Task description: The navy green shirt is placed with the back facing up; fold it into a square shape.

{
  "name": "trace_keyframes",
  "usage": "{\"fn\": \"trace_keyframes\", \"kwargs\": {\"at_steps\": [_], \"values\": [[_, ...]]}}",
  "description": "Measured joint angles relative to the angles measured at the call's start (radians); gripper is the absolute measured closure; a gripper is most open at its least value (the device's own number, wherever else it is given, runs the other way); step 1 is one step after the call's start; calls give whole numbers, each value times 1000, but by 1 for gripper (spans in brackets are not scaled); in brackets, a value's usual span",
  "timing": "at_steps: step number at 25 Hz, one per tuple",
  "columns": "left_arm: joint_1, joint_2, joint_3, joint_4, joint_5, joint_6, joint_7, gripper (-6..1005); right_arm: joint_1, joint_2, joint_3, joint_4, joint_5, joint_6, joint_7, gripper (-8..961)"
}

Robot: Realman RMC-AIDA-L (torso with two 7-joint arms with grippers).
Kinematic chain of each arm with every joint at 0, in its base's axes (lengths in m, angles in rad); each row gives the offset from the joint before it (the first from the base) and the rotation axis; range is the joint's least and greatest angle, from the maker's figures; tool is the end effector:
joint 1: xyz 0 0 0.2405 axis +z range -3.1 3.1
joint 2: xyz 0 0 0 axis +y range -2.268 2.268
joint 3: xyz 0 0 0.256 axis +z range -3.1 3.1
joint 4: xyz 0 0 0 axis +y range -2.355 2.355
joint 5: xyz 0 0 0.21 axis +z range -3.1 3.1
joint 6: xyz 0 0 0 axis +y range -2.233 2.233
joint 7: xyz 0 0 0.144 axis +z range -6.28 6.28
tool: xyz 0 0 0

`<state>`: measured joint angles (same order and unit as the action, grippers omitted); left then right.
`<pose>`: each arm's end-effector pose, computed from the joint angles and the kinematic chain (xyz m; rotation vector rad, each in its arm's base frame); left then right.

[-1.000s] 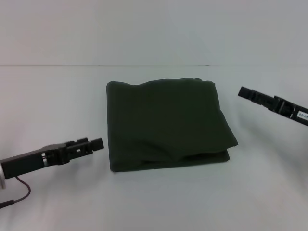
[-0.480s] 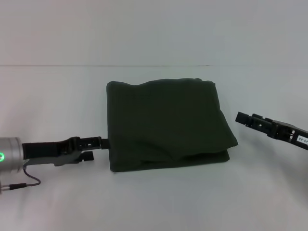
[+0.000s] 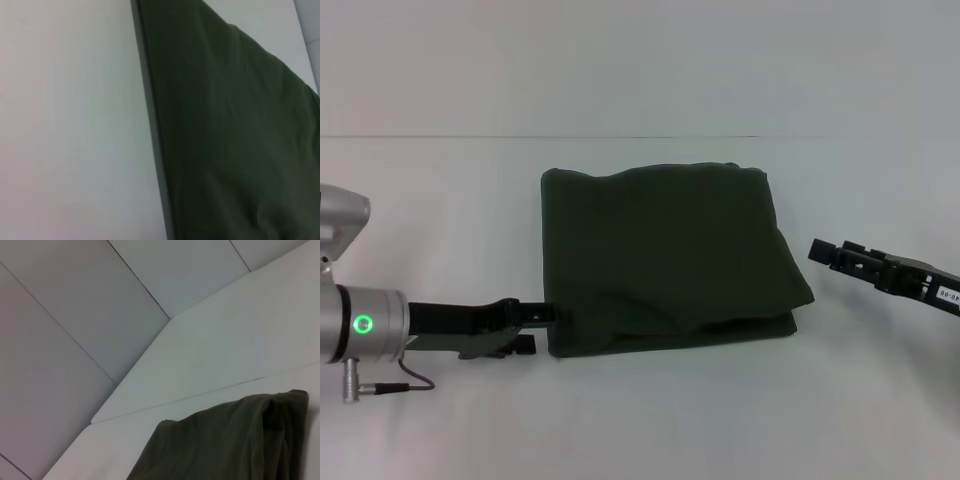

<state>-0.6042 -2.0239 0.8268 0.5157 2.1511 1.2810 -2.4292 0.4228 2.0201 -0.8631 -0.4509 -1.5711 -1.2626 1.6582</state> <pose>-0.2936 0.3495 -0.0246 -2.1494 -2.0059 -0.4241 0.3140 0.3312 0.0009 -2.1937 1.3196 0.9208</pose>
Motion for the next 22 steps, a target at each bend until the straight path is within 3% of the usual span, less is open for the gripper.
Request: {"fn": "trace_keyframes", "kwargs": {"at_steps": [6,22], "values": [[-12,-18,0,-2,22,-27,-11,112,-1,1,0,0,0,-1,-6,30],[-30,-38,35,4,26,-77,-8,156,3,0,1,0,-11,1,1,34]]}}
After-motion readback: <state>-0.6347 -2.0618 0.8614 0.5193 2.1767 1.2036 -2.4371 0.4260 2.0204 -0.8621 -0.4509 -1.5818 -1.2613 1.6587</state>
